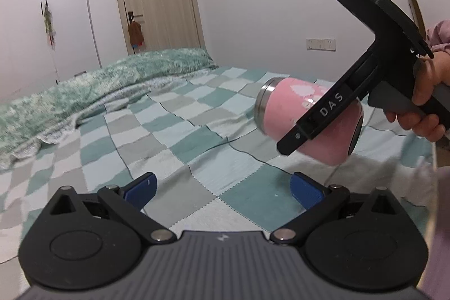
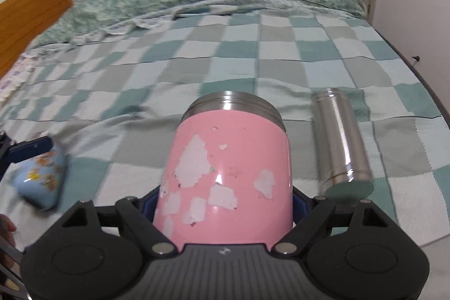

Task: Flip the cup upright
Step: 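Lift the pink cup with the right tool, set it down near the left tool, open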

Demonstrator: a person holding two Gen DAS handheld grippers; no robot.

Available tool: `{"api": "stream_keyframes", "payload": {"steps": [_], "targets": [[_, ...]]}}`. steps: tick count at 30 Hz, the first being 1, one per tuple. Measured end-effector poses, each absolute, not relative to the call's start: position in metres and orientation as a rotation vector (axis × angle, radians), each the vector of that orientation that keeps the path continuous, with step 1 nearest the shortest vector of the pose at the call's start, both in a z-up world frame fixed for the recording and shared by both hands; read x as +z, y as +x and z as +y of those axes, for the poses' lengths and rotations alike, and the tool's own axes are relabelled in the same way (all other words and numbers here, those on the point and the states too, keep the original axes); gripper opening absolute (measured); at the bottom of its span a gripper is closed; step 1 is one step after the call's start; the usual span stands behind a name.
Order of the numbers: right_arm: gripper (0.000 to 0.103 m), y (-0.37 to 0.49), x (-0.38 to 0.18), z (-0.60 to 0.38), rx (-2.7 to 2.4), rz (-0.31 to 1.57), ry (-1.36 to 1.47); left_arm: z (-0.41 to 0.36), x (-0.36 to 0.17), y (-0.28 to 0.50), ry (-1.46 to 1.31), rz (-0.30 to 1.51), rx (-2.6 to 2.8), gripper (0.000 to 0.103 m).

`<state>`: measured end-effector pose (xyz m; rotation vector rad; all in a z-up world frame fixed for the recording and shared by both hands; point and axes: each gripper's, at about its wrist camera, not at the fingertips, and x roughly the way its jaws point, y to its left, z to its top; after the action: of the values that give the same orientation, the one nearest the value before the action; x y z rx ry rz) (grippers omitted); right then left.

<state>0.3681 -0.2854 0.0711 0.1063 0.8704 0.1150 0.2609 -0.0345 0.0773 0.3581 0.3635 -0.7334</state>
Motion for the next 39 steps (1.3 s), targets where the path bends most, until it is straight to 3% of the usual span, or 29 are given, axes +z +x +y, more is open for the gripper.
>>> {"api": "stream_keyframes", "payload": {"steps": [7,15,24,33,39], "targets": [[0.085,0.314,0.085,-0.24,0.221,0.872,0.114,-0.007,0.096,0.195,0.375,0.357,-0.687,0.103],[0.085,0.27,0.062,-0.197,0.295,0.935,0.12,0.029,0.088,0.135,0.333,0.41,-0.59,0.103],[0.085,0.265,0.006,-0.184,0.226,1.018,0.131,0.053,0.06,0.103,0.254,0.488,-0.448,0.103],[0.086,0.263,0.005,-0.181,0.21,1.01,0.121,0.052,0.055,0.088,0.222,0.509,-0.405,0.103],[0.098,0.257,0.02,-0.19,0.288,0.975,0.121,0.045,0.063,0.081,0.215,0.514,-0.367,0.103]]}}
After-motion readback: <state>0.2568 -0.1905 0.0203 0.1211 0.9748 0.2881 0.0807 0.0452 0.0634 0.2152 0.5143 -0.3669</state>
